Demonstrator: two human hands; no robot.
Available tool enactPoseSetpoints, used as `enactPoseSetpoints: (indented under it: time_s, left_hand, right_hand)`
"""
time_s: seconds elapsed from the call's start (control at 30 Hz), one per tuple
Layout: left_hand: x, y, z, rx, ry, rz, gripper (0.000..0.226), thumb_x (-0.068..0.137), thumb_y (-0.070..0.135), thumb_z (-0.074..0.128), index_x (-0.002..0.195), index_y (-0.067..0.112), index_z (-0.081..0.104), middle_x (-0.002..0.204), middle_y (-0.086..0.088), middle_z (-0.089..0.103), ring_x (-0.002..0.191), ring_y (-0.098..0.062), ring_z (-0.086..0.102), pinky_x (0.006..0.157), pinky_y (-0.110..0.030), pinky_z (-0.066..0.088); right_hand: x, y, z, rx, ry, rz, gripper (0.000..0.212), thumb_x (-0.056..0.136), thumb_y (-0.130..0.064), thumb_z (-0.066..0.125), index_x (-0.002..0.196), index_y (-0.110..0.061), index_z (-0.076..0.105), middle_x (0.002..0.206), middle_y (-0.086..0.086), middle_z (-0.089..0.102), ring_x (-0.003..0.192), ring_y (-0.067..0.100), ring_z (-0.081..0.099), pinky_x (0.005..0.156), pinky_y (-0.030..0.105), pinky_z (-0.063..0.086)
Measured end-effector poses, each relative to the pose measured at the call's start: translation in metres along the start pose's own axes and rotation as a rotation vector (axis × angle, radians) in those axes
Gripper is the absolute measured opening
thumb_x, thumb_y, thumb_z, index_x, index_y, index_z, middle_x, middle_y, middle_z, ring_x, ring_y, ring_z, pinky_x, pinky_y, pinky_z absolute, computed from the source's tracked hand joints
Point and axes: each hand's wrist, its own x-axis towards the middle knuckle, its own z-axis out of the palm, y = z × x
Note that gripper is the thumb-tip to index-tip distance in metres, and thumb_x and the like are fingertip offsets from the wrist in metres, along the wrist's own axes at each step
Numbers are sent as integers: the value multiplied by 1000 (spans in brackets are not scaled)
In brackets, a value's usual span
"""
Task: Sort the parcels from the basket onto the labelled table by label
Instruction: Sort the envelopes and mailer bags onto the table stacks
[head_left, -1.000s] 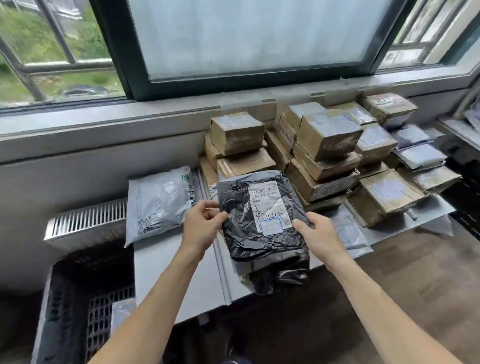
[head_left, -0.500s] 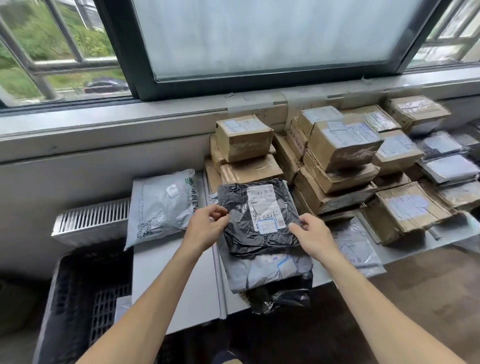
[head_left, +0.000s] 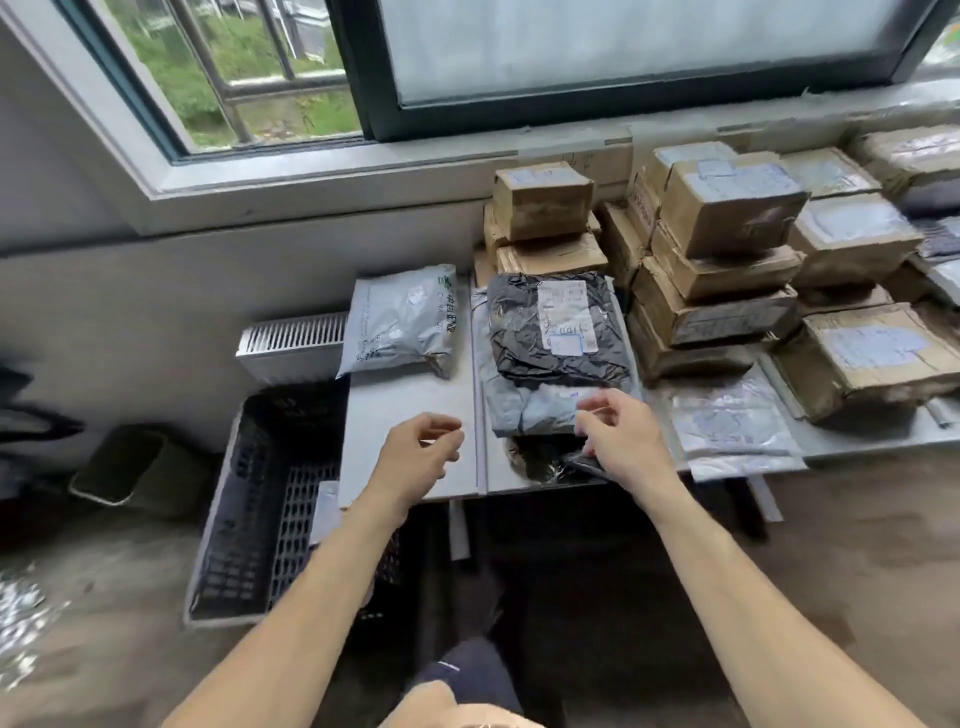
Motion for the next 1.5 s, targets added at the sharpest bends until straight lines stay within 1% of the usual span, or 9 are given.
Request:
enactPoseSetpoints:
  time_s: [0.33, 0.43, 0.57, 0.67, 0.83, 1.0, 1.2, 1.37, 1.5]
  left_hand:
    - [-98, -97, -78, -74, 92, -162, 13, 101, 15, 64, 112, 18, 71, 111, -5, 73, 89, -15, 72, 74, -29, 55]
    - [-115, -122, -122, -123, 115, -173, 13, 101, 20, 64, 111, 23, 71, 109, -2, 74, 94, -15, 74, 73, -24, 56]
    - [-133, -160, -181, -204, 137, -190, 13, 101, 20, 63, 112, 19, 71, 107, -5, 75, 90, -12, 74, 73, -25, 56]
    - [-144, -199, -230, -266, 110, -240, 13, 102, 18, 62, 112, 17, 70, 107, -6, 75, 88, -13, 72, 72, -27, 54]
    - [-151, -249, -307, -297, 87, -297, 13, 100, 20, 62, 110, 22, 71, 106, -1, 76, 94, -16, 74, 73, -28, 52]
    - [-127, -255, -343, -292, 58, -294, 13, 100, 21, 62, 109, 23, 71, 106, 1, 77, 88, -11, 75, 73, -29, 53]
    - [-76, -233, -356, -224, 33, -268, 11, 100, 23, 63, 108, 23, 70, 107, -2, 76, 92, -14, 75, 75, -30, 56]
    - [-31, -198, -366, -92, 7, -249, 13, 101, 22, 61, 111, 23, 69, 109, 1, 74, 90, -8, 73, 73, -24, 56]
    - [8, -190, -367, -48, -24, -307, 16, 99, 24, 61, 113, 25, 69, 112, 1, 74, 93, -10, 74, 77, -27, 57]
  right_hand:
    - [-137, -16, 139, 56, -356, -80, 12, 92, -13, 63, 89, -21, 71, 76, 3, 72, 57, 11, 62, 62, 32, 55]
    - [-166, -30, 182, 1, -418, -99, 13, 93, -13, 62, 93, -21, 72, 77, -1, 73, 60, 10, 66, 60, 22, 54]
    - [-201, -45, 252, -19, -460, -93, 13, 95, -13, 61, 93, -19, 72, 81, 2, 74, 59, 10, 66, 63, 24, 56]
    - [-231, -57, 314, -7, -453, -19, 13, 96, -10, 59, 96, -13, 72, 80, 5, 74, 57, 7, 64, 58, 18, 52]
    - [-278, -74, 403, 40, -501, 96, 15, 96, -5, 56, 99, -10, 70, 81, 9, 73, 58, 11, 63, 54, 18, 46]
    - [-274, -89, 437, 69, -469, 133, 16, 95, -4, 56, 99, -12, 69, 78, 7, 72, 59, 12, 63, 54, 19, 46]
    - [-216, -104, 459, 154, -405, 216, 21, 94, -2, 53, 103, -12, 69, 79, 6, 72, 60, 11, 62, 58, 23, 48]
    - [-167, -118, 476, 244, -412, 253, 21, 96, -3, 52, 107, -11, 68, 83, 7, 72, 60, 9, 63, 56, 20, 48]
    - [-137, -125, 481, 268, -368, 290, 20, 99, -5, 52, 108, -12, 68, 85, 6, 73, 62, 8, 64, 52, 16, 47]
